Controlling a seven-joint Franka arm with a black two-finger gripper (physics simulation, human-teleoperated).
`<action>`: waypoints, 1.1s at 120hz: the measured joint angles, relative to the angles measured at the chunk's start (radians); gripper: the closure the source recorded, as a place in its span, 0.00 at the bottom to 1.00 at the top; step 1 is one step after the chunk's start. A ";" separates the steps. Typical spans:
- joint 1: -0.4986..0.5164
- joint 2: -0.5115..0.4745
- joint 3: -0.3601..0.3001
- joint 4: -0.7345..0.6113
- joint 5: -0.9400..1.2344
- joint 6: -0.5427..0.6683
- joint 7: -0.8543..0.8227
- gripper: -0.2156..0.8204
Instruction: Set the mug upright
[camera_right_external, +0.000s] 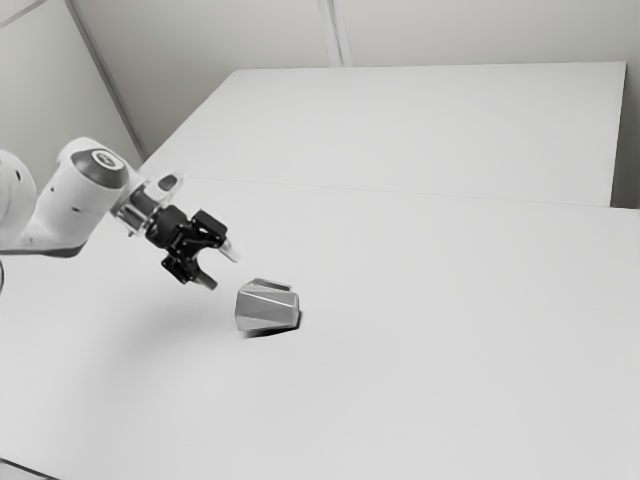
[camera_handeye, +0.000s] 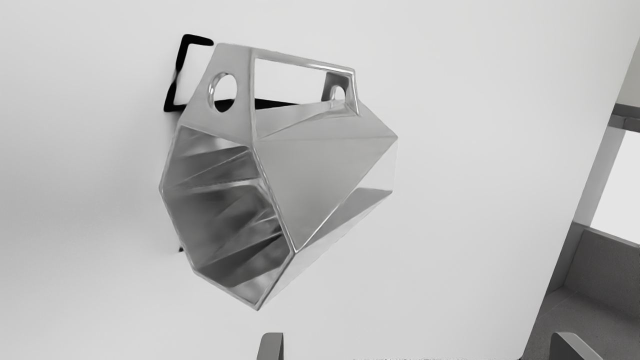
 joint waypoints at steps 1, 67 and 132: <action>0.000 0.001 0.000 -0.001 -0.001 0.000 0.003 0.23; -0.015 0.149 -0.005 0.017 -0.131 0.000 0.130 0.24; -0.048 0.163 -0.024 0.040 -0.209 0.012 0.175 0.50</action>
